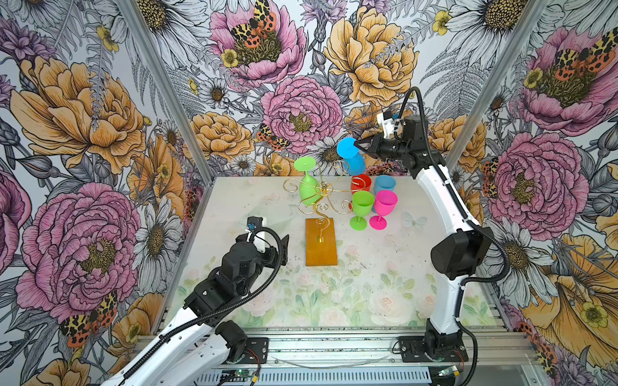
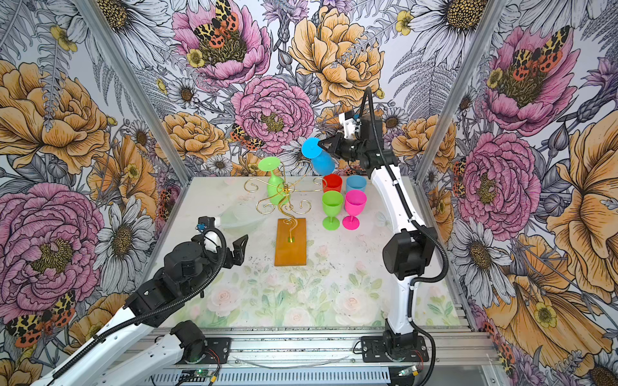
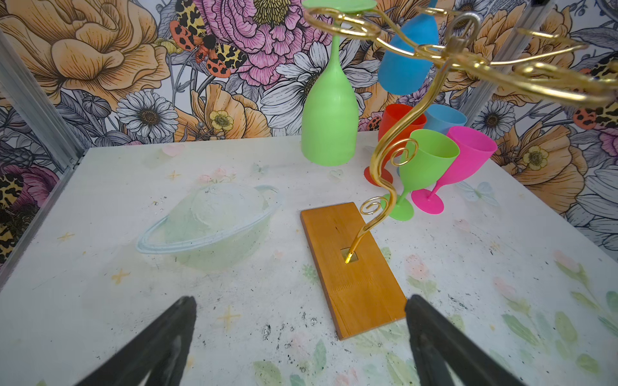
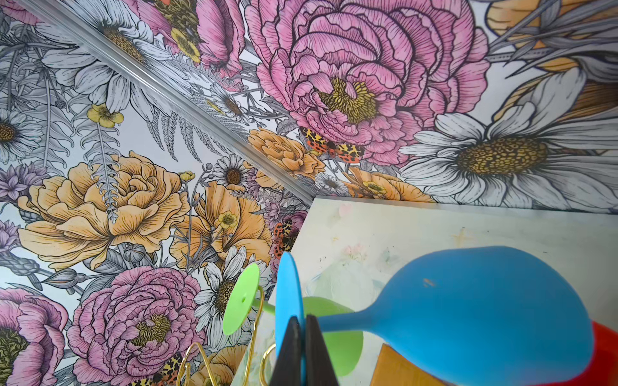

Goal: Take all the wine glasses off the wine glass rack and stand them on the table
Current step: 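Close the right gripper on the blue glass foot and pull it off the rack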

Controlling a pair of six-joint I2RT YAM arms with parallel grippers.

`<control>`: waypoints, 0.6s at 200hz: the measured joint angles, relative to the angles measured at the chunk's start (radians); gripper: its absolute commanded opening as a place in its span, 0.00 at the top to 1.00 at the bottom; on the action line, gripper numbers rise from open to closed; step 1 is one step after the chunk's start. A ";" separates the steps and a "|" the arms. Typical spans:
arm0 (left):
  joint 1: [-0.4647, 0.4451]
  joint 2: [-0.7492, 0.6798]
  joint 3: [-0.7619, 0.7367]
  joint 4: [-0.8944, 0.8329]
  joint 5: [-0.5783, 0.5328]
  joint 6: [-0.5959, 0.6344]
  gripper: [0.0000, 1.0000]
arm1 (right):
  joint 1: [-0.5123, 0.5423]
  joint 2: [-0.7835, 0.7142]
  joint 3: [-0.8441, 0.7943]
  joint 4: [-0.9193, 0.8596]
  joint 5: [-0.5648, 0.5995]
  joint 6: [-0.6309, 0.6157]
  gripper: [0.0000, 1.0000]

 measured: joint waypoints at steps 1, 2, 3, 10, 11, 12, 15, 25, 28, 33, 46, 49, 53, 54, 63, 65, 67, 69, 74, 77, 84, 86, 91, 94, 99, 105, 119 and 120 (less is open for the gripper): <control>0.000 0.000 0.000 0.000 0.003 0.000 0.01 | 0.000 -0.003 -0.003 -0.001 0.001 -0.001 1.00; 0.001 0.000 0.000 0.000 0.003 0.000 0.01 | 0.000 -0.006 -0.007 0.000 0.002 -0.001 1.00; 0.001 0.001 0.000 0.000 0.005 0.000 0.01 | -0.001 -0.011 -0.014 0.001 0.002 -0.001 1.00; 0.005 0.002 0.000 0.000 0.019 0.000 0.01 | -0.002 -0.040 -0.049 -0.001 0.006 -0.010 1.00; 0.006 0.002 0.000 0.000 0.023 0.000 0.01 | -0.003 -0.043 -0.053 -0.001 0.006 -0.011 1.00; 0.006 0.002 0.000 0.000 0.024 0.000 0.01 | -0.003 -0.046 -0.056 -0.001 0.007 -0.012 1.00; 0.009 0.002 0.000 0.000 0.032 0.000 0.01 | -0.004 -0.061 -0.071 -0.003 0.011 -0.015 1.00; 0.019 0.002 0.000 0.000 0.058 0.000 0.01 | -0.010 -0.111 -0.124 -0.002 0.023 -0.029 1.00; 0.023 0.002 0.000 0.000 0.071 0.000 0.01 | -0.012 -0.128 -0.138 -0.003 0.029 -0.034 1.00; 0.028 0.002 0.000 0.000 0.092 -0.001 0.01 | -0.015 -0.157 -0.168 -0.001 0.035 -0.040 1.00; 0.043 0.002 0.000 0.000 0.146 -0.001 0.01 | -0.022 -0.242 -0.241 -0.003 0.059 -0.063 1.00; 0.046 0.002 0.000 0.000 0.158 -0.001 0.01 | -0.024 -0.260 -0.254 -0.003 0.064 -0.065 1.00; 0.050 0.003 0.000 0.000 0.174 -0.001 0.01 | -0.026 -0.285 -0.273 -0.003 0.070 -0.071 1.00; 0.050 0.003 0.000 0.001 0.177 -0.001 0.01 | -0.027 -0.290 -0.276 -0.003 0.071 -0.071 1.00; 0.055 0.005 0.000 0.001 0.210 -0.001 0.01 | -0.036 -0.349 -0.316 -0.001 0.087 -0.082 1.00; 0.056 0.006 0.000 0.001 0.215 -0.001 0.01 | -0.038 -0.362 -0.326 0.000 0.089 -0.085 1.00; 0.057 0.007 0.000 0.001 0.222 -0.001 0.01 | -0.040 -0.374 -0.333 -0.002 0.091 -0.087 1.00; 0.058 0.008 0.000 0.002 0.230 -0.001 0.01 | -0.041 -0.383 -0.339 -0.001 0.093 -0.089 1.00; 0.058 0.011 0.000 0.002 0.245 -0.001 0.01 | -0.044 -0.411 -0.359 0.001 0.100 -0.092 1.00; 0.058 0.013 0.000 0.003 0.253 -0.001 0.01 | -0.047 -0.433 -0.373 0.003 0.106 -0.096 1.00; 0.058 0.019 0.002 0.005 0.273 -0.002 0.01 | -0.050 -0.471 -0.403 0.008 0.114 -0.100 1.00; 0.058 0.021 0.002 0.006 0.278 -0.002 0.01 | -0.051 -0.482 -0.413 0.008 0.118 -0.103 1.00; 0.058 0.026 0.003 0.008 0.293 -0.002 0.01 | -0.056 -0.511 -0.438 0.011 0.125 -0.107 1.00; 0.058 0.029 0.003 0.010 0.301 -0.002 0.01 | -0.056 -0.526 -0.452 0.011 0.129 -0.110 1.00; 0.058 0.034 0.005 0.011 0.315 -0.004 0.01 | -0.058 -0.555 -0.480 0.013 0.135 -0.115 1.00; 0.058 0.040 0.008 0.014 0.330 -0.007 0.01 | -0.060 -0.584 -0.510 0.015 0.140 -0.117 1.00; 0.058 0.049 0.014 0.023 0.367 -0.019 0.01 | -0.060 -0.649 -0.582 0.012 0.153 -0.124 1.00; 0.058 0.050 0.014 0.024 0.369 -0.019 0.01 | -0.060 -0.652 -0.586 0.012 0.153 -0.124 1.00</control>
